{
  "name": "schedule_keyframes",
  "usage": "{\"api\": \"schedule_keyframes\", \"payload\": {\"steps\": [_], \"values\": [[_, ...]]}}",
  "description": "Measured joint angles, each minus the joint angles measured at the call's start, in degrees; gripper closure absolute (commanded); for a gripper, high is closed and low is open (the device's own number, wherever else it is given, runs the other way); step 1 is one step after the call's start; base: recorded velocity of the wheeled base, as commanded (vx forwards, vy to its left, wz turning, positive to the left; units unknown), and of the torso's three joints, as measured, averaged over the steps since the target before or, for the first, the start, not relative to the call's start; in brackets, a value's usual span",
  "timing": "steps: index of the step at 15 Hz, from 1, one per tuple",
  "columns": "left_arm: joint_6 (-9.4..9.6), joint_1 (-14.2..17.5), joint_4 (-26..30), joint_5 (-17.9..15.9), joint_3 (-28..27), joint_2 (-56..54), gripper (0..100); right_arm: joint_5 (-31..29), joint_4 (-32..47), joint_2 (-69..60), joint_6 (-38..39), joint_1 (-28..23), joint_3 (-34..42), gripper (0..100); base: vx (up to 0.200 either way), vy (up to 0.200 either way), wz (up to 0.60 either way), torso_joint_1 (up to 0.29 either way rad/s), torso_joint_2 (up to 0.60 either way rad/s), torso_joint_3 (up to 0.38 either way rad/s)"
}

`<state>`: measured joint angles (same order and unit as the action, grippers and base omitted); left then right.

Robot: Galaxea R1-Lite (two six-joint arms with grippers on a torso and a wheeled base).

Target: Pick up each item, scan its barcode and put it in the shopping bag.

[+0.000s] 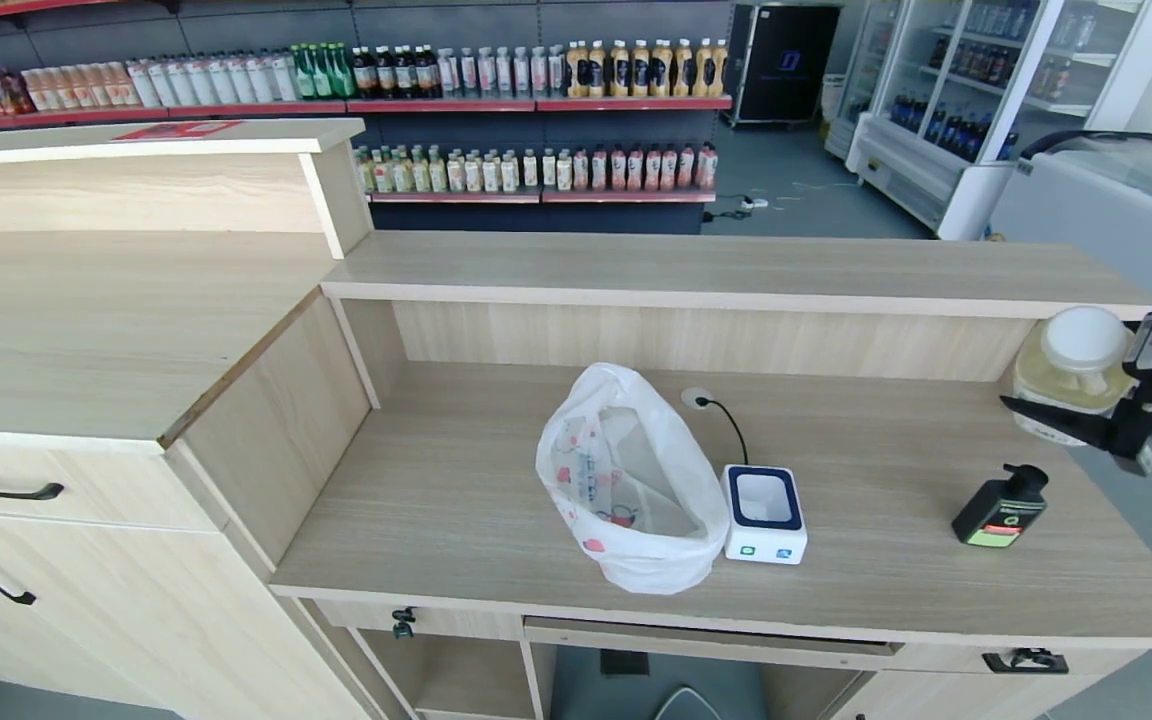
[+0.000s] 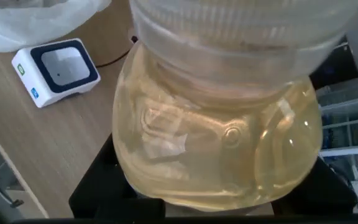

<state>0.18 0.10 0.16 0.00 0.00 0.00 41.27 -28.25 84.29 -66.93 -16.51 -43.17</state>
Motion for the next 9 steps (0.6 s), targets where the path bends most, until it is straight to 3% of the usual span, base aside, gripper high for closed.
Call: {"api": "schedule_keyframes", "payload": {"steps": [5,9], "values": [[0.00,-0.07,0.02,0.00,0.00,0.00,0,9.51,-13.36,9.95,-2.16,0.37,0.15,100,0.000,0.000,0.00,0.000,0.00,0.000],[0.00,-0.05,-0.02,0.00,0.00,0.00,0,15.71,-15.21,17.01,-8.25,0.69,0.63,100,0.000,0.000,0.00,0.000,0.00,0.000]]}}
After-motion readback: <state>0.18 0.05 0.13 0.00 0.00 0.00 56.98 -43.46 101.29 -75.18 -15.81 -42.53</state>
